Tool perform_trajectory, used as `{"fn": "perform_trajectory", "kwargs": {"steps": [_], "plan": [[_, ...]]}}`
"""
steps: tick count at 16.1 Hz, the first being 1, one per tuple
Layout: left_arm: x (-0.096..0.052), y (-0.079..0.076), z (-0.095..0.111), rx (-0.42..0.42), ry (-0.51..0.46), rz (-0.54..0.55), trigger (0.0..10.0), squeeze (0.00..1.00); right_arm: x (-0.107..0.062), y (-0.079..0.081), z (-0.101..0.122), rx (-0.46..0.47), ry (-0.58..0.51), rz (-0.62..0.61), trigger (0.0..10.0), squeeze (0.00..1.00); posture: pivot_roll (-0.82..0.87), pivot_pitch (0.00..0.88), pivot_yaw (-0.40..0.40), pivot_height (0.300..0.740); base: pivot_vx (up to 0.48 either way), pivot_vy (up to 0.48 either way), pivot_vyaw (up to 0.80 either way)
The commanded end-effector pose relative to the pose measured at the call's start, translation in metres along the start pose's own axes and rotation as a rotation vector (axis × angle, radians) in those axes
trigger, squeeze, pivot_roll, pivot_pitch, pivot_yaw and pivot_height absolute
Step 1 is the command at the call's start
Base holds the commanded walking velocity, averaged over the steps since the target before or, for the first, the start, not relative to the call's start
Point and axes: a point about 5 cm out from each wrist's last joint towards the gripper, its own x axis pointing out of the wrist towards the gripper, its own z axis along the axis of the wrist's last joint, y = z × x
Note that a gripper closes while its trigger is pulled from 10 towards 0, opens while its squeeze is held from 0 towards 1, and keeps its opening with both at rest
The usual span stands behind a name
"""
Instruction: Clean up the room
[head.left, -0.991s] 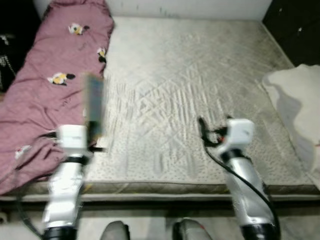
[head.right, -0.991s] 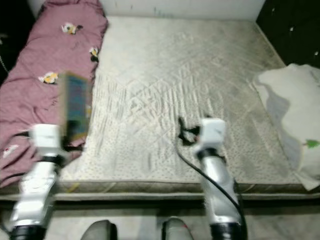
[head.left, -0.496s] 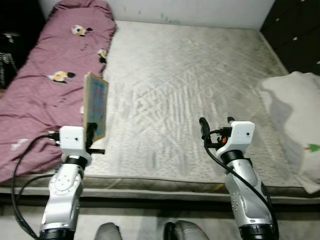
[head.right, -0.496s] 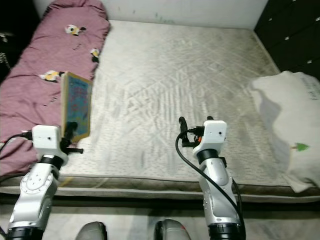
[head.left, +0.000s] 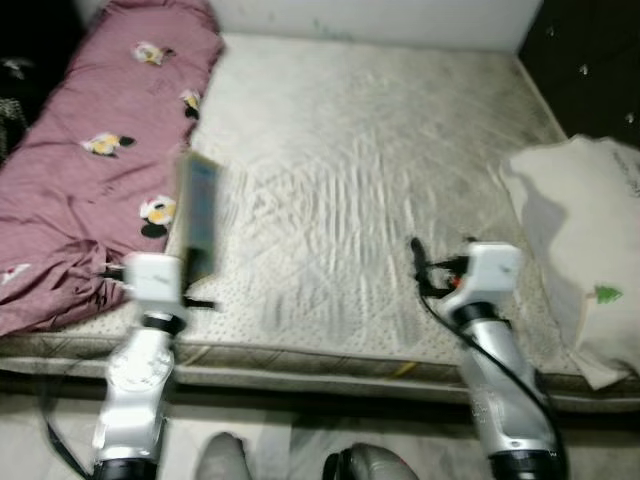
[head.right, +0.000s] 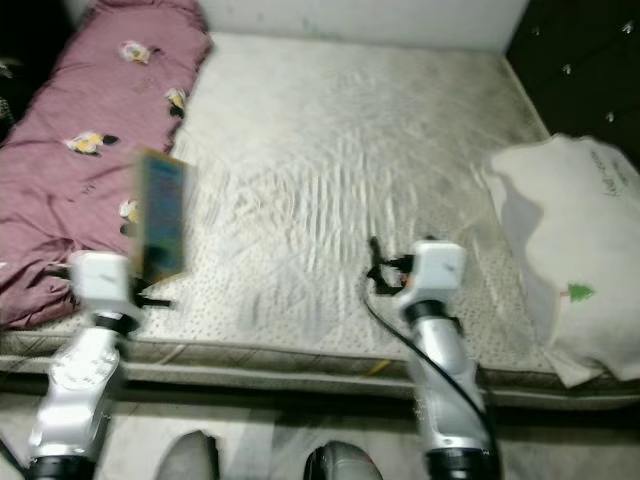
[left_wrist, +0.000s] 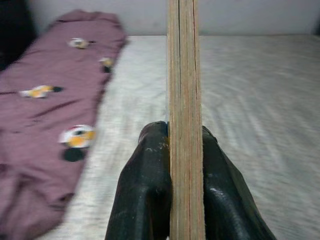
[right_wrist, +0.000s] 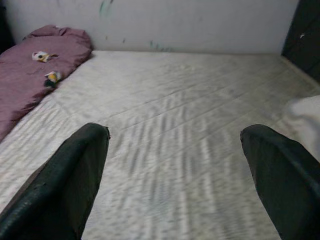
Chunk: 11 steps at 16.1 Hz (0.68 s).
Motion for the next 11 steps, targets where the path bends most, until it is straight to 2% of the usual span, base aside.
{"fn": "perform_trajectory", "kwargs": {"steps": [1,11], "plan": [[0.001,0.007,0.0079,0.006,-0.035,0.017,10.0,0.0,0.0001,0.002,-0.0002,0.011,-0.001,-0.001,10.0,0.0,0.02,0.133,-0.05,0.74,0.0,-0.33,0.0],[0.0014,0.005,0.0078,0.0,-0.036,0.014,10.0,0.0,0.0005,0.0013,-0.0016,0.009,0.009,0.001,10.0,0.0,0.02,0.128,-0.053,0.74,0.0,-0.334,0.0]]}}
